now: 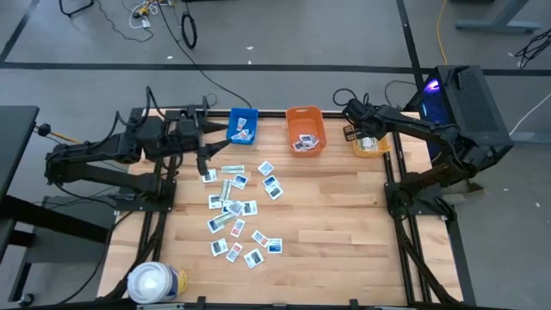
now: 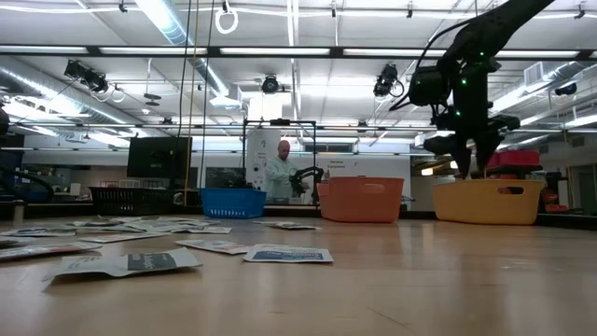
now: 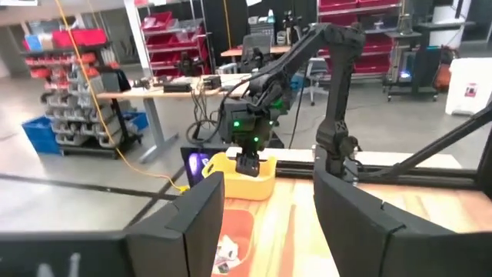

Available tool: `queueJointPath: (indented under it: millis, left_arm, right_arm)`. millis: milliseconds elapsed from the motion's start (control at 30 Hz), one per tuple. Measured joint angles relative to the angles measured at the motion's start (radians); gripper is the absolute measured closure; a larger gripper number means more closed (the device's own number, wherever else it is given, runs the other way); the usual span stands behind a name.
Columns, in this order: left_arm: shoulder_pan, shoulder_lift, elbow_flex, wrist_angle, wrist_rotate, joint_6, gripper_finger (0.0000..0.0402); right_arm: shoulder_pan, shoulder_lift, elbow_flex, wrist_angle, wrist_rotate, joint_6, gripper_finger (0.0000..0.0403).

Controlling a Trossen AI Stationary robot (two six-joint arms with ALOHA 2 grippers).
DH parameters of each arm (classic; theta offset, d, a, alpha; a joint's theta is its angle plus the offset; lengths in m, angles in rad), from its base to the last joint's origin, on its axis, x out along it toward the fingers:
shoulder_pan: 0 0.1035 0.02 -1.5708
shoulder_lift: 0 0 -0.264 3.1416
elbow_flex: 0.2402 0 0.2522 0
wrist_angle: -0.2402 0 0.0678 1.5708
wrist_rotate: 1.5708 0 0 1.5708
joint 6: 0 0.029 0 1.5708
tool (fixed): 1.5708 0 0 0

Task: Pick & Place First Aid Supplies
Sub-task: Put the alcohol pad into the black bin

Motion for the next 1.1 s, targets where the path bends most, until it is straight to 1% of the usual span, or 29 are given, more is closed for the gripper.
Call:
queueJointPath:
  millis: [167,233,300,433,633,733,867,1000,1067,1100]
  left_arm:
    - [0.0,-0.001,0.0,-0.004,0.0,-0.015,0.0216]
    - [0.0,-0.002,0.0,-0.006,-0.001,-0.015,0.0224]
    - [0.0,-0.002,0.0,-0.013,-0.002,-0.015,0.0229]
    - [0.0,-0.002,0.0,-0.012,-0.002,-0.017,0.0237]
    - [0.0,-0.002,0.0,-0.012,-0.002,-0.043,0.0245]
    - [0.0,-0.002,0.0,-0.012,-0.002,-0.064,0.0248]
    - [0.0,-0.002,0.0,-0.011,-0.002,-0.064,0.0248]
    - [0.0,-0.002,0.0,-0.011,-0.002,-0.064,0.0248]
    - [0.0,-0.002,0.0,-0.011,-0.002,-0.064,0.0248]
    - [0.0,-0.002,0.0,-0.011,-0.002,-0.063,0.0248]
  right_arm:
    - [-0.001,0.0,0.0,-0.011,-0.009,-0.001,0.0176]
    - [-0.001,0.0,0.0,-0.011,-0.022,-0.004,0.017]
    - [0.0,0.0,0.0,-0.011,-0.002,-0.004,0.0168]
    - [-0.01,0.0,0.0,-0.011,0.121,-0.006,0.0172]
    - [-0.023,0.0,0.0,-0.009,0.139,-0.001,0.0186]
    - [-0.023,0.0,0.0,0.0,0.186,0.012,0.0194]
    - [-0.023,0.0,0.0,0.001,0.222,0.032,0.0203]
    - [-0.023,0.0,0.0,0.013,0.209,0.038,0.021]
    - [-0.022,0.0,0.0,0.016,0.166,0.038,0.0212]
    - [-0.022,0.0,0.0,0.018,0.129,0.03,0.0213]
